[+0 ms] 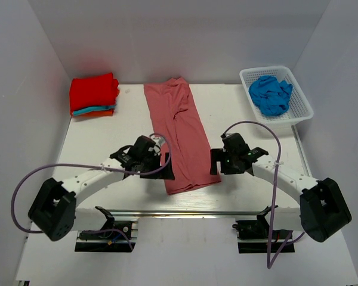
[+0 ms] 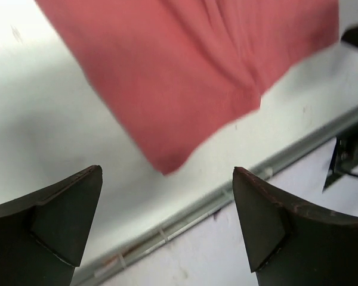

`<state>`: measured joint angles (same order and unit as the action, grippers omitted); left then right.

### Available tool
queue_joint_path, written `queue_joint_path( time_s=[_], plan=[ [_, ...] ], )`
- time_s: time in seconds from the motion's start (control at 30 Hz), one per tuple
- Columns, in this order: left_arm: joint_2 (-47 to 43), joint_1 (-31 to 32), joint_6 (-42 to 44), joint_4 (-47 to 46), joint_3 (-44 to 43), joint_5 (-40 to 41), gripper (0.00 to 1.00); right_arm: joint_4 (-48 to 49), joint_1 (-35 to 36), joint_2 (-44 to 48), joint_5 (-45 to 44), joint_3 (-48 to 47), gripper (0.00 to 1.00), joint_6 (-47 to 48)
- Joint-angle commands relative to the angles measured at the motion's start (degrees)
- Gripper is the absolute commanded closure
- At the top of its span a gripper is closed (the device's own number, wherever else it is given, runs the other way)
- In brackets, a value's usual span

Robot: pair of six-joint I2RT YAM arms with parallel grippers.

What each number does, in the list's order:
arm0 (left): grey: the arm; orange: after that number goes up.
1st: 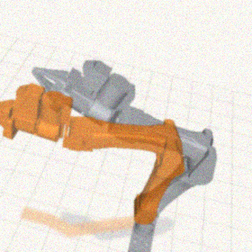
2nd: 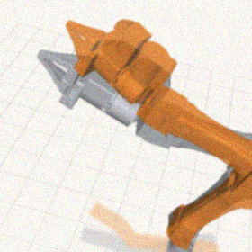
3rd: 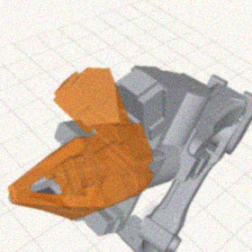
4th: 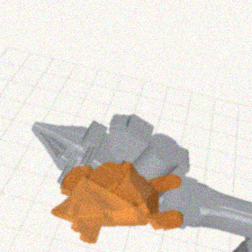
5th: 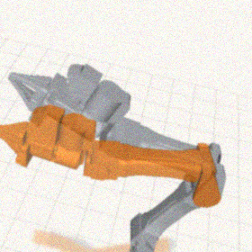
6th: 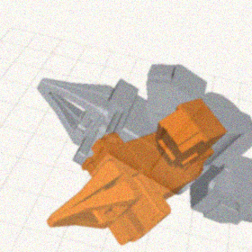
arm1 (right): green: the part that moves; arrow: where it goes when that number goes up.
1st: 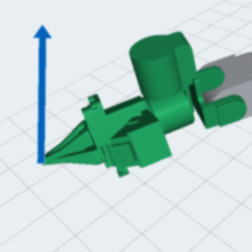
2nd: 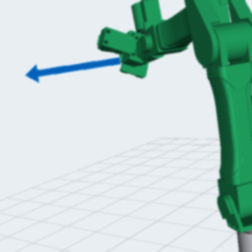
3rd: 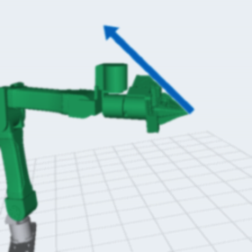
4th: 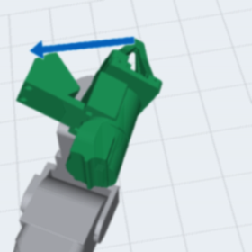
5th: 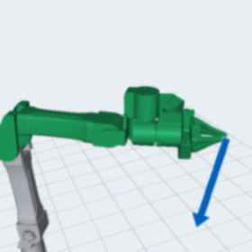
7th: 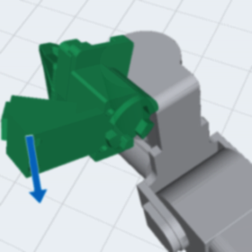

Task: Fold and stack the t-shirts
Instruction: Rotate the tshirt 75 degrees, then grab the bottom of the folded rectangular tshirt with both arms

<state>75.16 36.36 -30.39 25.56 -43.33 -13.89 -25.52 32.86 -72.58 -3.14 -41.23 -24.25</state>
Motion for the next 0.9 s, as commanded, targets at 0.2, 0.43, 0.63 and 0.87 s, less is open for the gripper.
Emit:
queue_joint_path(
  time_s=[0.2,0.43,0.63,0.87],
  plan=[
    [2.79,8.55,-5.38,3.53,2.91,0.79,0.02,2.93,-1.13,-1.51,7.44,0.71,0.10,1.49],
    [10.71,11.63,-4.85,3.54,0.27,4.04,0.09,3.02,-1.31,-1.16,8.06,2.91,0.10,1.14],
    [13.26,12.68,-4.32,5.19,-1.58,5.36,0.32,3.90,-1.40,-2.04,7.88,4.67,0.10,0.26],
    [13.87,12.68,-3.80,3.80,-0.35,8.27,0.58,10.21,-1.66,-4.06,7.53,7.48,0.18,-1.67]
  ],
)
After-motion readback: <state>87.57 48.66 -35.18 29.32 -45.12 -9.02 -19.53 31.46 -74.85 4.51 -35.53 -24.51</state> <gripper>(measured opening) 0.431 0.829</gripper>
